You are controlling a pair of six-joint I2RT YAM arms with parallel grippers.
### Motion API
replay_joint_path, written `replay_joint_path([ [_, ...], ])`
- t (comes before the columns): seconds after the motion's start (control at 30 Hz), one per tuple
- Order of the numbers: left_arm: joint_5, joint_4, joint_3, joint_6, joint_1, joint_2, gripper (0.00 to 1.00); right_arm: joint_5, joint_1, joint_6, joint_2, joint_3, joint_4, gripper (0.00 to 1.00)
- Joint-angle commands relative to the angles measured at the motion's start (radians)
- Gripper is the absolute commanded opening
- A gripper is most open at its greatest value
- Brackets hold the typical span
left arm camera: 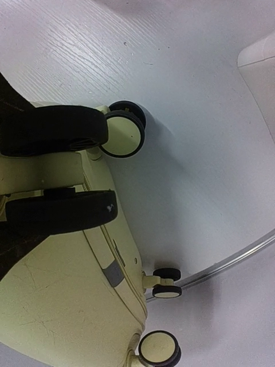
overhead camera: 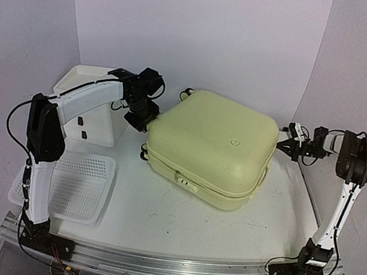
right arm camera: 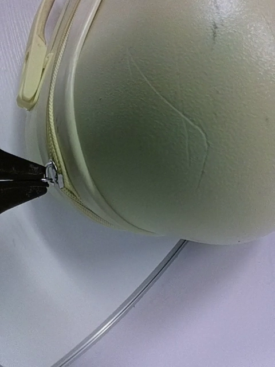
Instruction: Open, take out, and arrange the luggage
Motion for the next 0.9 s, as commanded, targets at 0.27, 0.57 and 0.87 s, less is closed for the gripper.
replay_joint_path([
  [0.27,-0.244,-0.108,0.022,0.35,0.014,0.073,0.07,-0.024,0.029,-0.1,0.083,0.254,0.084,0.0],
  [0.57,-0.248,-0.108,0.047,0.423,0.006,0.093,0.07,-0.094,0.083,-0.102,0.296,0.569,0.082,0.0],
  [0.87,-0.235,-0.108,0.085,0.438,-0.025,0.113,0.07,-0.098,0.144,0.126,0.403,0.699,0.2,0.0],
])
